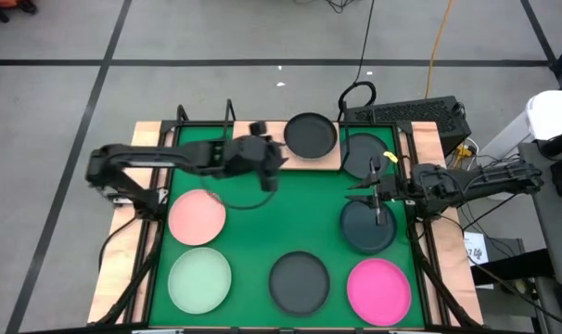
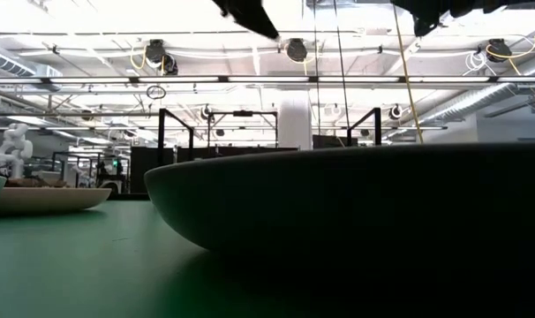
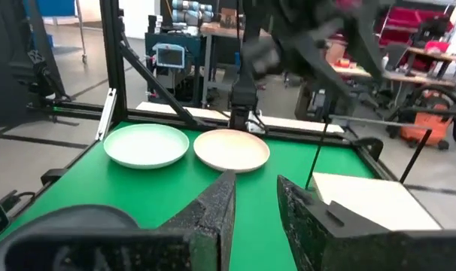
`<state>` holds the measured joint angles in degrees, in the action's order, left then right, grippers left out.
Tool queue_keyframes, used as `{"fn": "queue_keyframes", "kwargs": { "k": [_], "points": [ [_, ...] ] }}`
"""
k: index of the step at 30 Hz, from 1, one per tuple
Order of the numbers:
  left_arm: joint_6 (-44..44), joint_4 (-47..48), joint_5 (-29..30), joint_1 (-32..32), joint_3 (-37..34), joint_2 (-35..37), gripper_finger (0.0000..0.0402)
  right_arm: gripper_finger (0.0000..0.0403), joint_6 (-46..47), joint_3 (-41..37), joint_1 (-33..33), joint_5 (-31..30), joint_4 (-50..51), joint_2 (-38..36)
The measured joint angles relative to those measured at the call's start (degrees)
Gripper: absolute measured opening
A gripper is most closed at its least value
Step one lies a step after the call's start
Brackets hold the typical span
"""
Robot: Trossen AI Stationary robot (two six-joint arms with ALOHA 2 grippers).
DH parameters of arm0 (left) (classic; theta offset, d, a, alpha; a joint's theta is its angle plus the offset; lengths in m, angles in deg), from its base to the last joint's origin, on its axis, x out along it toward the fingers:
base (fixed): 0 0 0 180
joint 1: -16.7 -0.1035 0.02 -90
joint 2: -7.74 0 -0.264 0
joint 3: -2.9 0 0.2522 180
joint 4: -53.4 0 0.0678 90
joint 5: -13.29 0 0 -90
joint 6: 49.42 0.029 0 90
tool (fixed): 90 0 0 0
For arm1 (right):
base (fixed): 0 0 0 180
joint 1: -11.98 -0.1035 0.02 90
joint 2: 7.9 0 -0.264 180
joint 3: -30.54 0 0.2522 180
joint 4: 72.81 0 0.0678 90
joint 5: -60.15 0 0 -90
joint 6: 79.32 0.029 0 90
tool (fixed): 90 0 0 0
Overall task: Place and stack plates onto a shelf
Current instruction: Stack the top black plate on top of the black plate on the shelf
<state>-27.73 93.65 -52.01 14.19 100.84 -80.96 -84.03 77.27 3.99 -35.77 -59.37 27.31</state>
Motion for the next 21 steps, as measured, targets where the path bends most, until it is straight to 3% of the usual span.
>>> {"fn": "queue_keyframes", "kwargs": {
  "k": [5, 9, 14, 18, 21],
  "points": [
    [-6.9, 7.9, 2.3, 4.5, -0.5, 7.2, 0.0184, 0.0082, 2.2, 0.0, 0.0, 0.0, 0.8, 0.4],
    [-11.4, 6.4, 6.5, 9.2, -6.4, 12.9, 0.0184, 0.0082, 3.6, 0.0, 0.0, -2.0, 2.8, 1.3],
    [-15.0, -4.0, 11.2, 14.9, -19.4, 19.6, 0.0184, 0.0082, 4.1, 0.0, 0.0, -4.9, 5.1, 4.0],
    [-20.8, -14.6, 11.7, 18.6, -29.9, 24.2, 0.0184, 0.0082, 4.4, 0.0, 0.0, -4.9, 6.2, 6.0],
    [-23.5, -25.5, 11.8, 20.9, -37.8, 25.9, 0.0184, 0.0082, 10.1, 0.0, 0.3, -7.7, 11.4, 7.4]
  ]
}}
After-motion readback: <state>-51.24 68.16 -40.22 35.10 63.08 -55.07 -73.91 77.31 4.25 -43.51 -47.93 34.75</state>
